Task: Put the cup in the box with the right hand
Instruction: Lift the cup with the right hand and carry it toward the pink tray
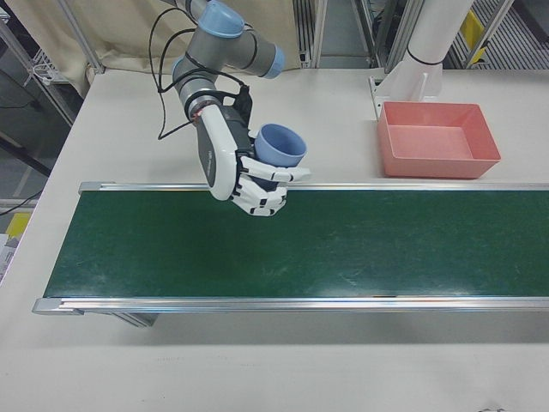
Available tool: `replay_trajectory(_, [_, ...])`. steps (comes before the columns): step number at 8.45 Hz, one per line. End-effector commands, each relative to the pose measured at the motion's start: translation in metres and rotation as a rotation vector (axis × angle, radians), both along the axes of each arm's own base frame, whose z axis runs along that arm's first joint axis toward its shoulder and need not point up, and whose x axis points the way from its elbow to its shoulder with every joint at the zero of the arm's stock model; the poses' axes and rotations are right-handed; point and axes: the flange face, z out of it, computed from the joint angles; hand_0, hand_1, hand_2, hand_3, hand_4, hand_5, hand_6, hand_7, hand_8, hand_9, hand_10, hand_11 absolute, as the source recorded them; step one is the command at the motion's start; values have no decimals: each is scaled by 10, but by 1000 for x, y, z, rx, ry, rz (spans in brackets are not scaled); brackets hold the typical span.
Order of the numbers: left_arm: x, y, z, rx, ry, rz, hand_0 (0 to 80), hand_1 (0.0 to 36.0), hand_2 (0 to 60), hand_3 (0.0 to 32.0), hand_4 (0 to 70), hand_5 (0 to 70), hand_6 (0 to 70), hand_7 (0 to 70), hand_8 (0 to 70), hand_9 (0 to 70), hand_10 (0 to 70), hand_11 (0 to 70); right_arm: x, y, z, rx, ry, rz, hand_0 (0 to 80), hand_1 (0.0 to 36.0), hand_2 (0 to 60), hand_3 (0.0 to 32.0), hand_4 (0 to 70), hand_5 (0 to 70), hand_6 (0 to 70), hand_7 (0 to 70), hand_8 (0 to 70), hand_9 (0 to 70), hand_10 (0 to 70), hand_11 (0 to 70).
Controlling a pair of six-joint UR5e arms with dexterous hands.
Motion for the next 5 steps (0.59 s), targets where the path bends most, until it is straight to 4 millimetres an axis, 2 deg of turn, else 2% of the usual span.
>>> replay_trajectory(1, [0,0,-1,0,0,0,0,0,0,0,0,0,0,0,0,0,0,0,-78,55,-90,113,19,-156,712,360,600,0,341,195,363,700,475,700,312,481])
replay_trajectory(2, [0,0,-1,0,0,0,0,0,0,0,0,0,0,0,0,0,0,0,-113,81,-125,158,6,-202,734,360,600,0,359,194,358,700,469,700,307,474])
replay_trajectory(3, [0,0,-1,0,0,-1,0,0,0,0,0,0,0,0,0,0,0,0,-150,100,-156,196,-3,-249,667,360,600,0,301,192,353,700,463,700,303,469])
replay_trajectory(4, [0,1,0,-1,0,-1,0,0,0,0,0,0,0,0,0,0,0,0,-186,115,-177,222,-3,-291,680,360,600,0,317,190,343,700,453,700,301,466])
replay_trajectory(5, [0,0,-1,0,0,-1,0,0,0,0,0,0,0,0,0,0,0,0,-220,137,-185,230,0,-327,627,360,600,0,260,187,335,700,446,699,296,460])
